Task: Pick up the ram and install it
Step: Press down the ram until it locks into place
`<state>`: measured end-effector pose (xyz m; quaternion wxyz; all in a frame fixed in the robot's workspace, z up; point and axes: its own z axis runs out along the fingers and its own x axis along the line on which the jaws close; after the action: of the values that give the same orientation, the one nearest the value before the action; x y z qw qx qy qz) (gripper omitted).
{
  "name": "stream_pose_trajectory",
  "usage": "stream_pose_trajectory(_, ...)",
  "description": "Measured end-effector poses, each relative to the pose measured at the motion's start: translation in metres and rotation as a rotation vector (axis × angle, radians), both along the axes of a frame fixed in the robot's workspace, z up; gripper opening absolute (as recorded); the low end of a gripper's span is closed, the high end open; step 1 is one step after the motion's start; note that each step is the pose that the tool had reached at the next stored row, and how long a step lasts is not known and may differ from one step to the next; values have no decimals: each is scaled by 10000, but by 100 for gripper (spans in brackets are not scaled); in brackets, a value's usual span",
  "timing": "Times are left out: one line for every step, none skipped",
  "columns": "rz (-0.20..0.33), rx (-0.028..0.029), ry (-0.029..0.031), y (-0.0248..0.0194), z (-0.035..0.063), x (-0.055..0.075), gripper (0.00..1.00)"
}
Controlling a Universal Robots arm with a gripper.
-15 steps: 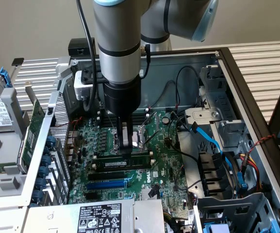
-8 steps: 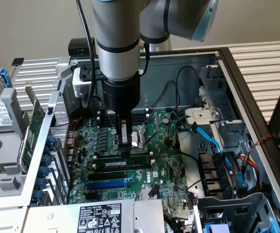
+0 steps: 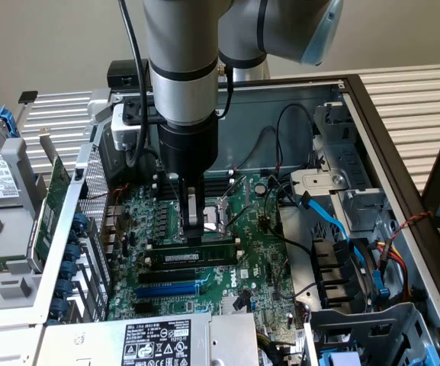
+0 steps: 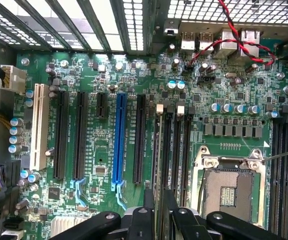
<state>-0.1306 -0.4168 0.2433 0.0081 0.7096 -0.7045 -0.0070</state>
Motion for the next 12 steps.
stream_pose_trajectory(-1, 0, 0, 0, 0, 0, 22)
stream_pose_trajectory(-1, 4, -2, 4, -2, 1, 22)
stream_pose_trajectory(1, 4, -1, 6, -2, 1, 22)
stream_pose_trajectory(2, 4, -1, 9, -2, 1, 22)
stream_pose_trajectory(0, 2, 0, 12, -1, 1, 20)
stream_pose_trajectory(1, 2, 0, 13, -1, 0, 20)
stream_pose_trajectory(1, 2, 0, 13, -1, 0, 14)
stream_pose_trajectory(1, 2, 0, 13, -1, 0, 11)
stream_pose_trajectory(-1, 2, 0, 14, -1, 2, 11)
stream_pose_trajectory(-1, 2, -1, 14, -1, 8, 11)
stream_pose_trajectory(-3, 0, 0, 14, -2, 15, 11)
stream_pose_trajectory(-14, -3, 0, 14, -4, 26, 11)
